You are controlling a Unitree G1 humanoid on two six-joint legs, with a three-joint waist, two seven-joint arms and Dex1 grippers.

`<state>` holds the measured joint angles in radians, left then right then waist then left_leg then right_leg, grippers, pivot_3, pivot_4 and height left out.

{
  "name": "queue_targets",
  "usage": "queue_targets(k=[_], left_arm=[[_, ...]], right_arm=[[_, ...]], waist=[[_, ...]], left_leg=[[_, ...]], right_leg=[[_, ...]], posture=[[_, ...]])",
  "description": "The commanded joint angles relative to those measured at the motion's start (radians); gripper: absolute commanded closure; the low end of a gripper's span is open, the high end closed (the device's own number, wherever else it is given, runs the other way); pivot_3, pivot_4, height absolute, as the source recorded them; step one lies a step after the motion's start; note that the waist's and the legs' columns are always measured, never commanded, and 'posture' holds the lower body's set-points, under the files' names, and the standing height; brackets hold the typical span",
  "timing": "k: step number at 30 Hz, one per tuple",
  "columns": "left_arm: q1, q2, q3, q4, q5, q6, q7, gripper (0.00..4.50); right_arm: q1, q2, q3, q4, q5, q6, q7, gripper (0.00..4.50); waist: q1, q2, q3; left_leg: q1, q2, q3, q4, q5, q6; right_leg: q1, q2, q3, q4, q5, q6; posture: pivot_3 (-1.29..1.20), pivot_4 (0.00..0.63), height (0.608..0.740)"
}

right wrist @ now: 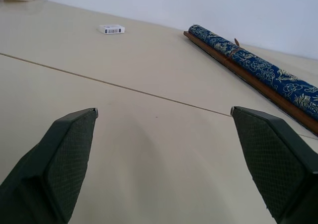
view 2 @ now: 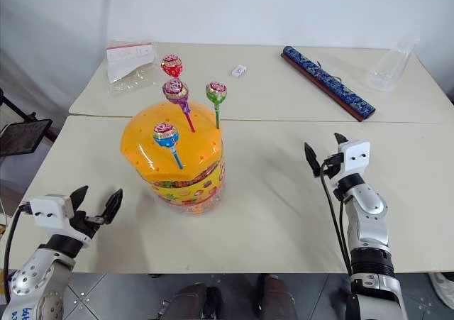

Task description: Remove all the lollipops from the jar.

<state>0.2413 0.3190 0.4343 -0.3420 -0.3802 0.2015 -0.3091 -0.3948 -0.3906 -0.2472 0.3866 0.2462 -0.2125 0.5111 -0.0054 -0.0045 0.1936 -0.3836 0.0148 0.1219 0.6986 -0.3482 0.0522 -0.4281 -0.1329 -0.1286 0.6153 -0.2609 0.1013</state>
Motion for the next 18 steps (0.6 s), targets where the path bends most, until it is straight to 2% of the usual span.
queue_targets(k=[1,3,5,6,8,11,15,18], left_arm=[[-0.022,0.043,0.021,-0.012,0.009,-0.056,-0.032,0.03],[-0.053,0.065,0.047,-0.007,-0.047,-0.05,-0.063,0.03],[-0.095,0.116,0.108,-0.016,-0.23,-0.01,-0.177,0.03],[-0.117,0.169,0.142,-0.023,-0.358,0.062,-0.248,0.03],[-0.152,0.269,0.192,-0.012,-0.529,0.171,-0.352,0.03],[-0.17,0.444,0.256,0.019,-0.724,0.339,-0.514,0.03],[-0.234,0.596,0.331,0.139,-0.883,0.486,-0.64,0.03],[-0.322,0.619,0.315,0.184,-0.927,0.524,-0.672,0.03]], right_arm=[[-0.001,-0.03,-0.012,-0.067,0.048,-0.023,0.065,0.0],[0.017,-0.04,-0.009,-0.114,0.109,-0.014,0.155,0.0],[0.06,-0.061,-0.035,-0.236,0.255,0.042,0.279,0.0],[0.086,-0.086,-0.056,-0.311,0.33,0.113,0.304,0.0],[0.129,-0.117,-0.092,-0.444,0.469,0.219,0.327,0.0],[0.219,-0.195,-0.131,-0.635,0.608,0.355,0.355,0.0],[0.342,-0.269,-0.202,-0.791,0.671,0.373,0.452,0.0],[0.406,-0.265,-0.235,-0.815,0.677,0.351,0.499,0.0]], waist=[[0.002,0.0,0.0],[0.004,0.0,0.0],[0.004,0.0,0.0],[0.004,0.0,0.0],[0.002,0.001,0.0],[0.002,0.003,0.001],[0.003,0.003,0.001],[0.007,0.003,0.001]], left_leg=[[0.0,0.0,0.0,0.0,0.0,0.0],[0.0,0.0,0.0,0.0,0.0,0.0],[0.0,0.0,0.0,0.0,0.0,0.0],[-0.001,0.0,-0.001,0.0,0.0,0.0],[-0.001,0.001,-0.003,0.0,0.0,0.0],[-0.002,0.001,-0.004,0.0,-0.001,0.0],[-0.001,0.001,-0.004,0.0,-0.001,-0.001],[-0.001,0.0,-0.003,0.0,-0.001,-0.001]], right_leg=[[0.0,0.0,0.0,0.0,0.0,0.0],[0.0,0.0,0.0,0.0,0.0,0.0],[0.0,-0.001,0.0,0.0,0.0,0.0],[0.0,-0.001,0.0,-0.001,0.0,0.0],[0.0,-0.004,-0.001,-0.001,0.0,0.0],[0.0,-0.004,-0.002,-0.002,0.0,0.0],[0.001,0.001,-0.003,-0.004,0.0,0.0],[0.002,0.003,-0.002,-0.004,0.0,0.0]], posture=[[0.0,0.15,0.74],[0.0,0.15,0.74],[0.0,0.15,0.74],[0.0,0.15,0.74],[0.0,0.15,0.74],[0.0,0.15,0.74],[0.0,0.15,0.74],[0.0,0.15,0.74]])
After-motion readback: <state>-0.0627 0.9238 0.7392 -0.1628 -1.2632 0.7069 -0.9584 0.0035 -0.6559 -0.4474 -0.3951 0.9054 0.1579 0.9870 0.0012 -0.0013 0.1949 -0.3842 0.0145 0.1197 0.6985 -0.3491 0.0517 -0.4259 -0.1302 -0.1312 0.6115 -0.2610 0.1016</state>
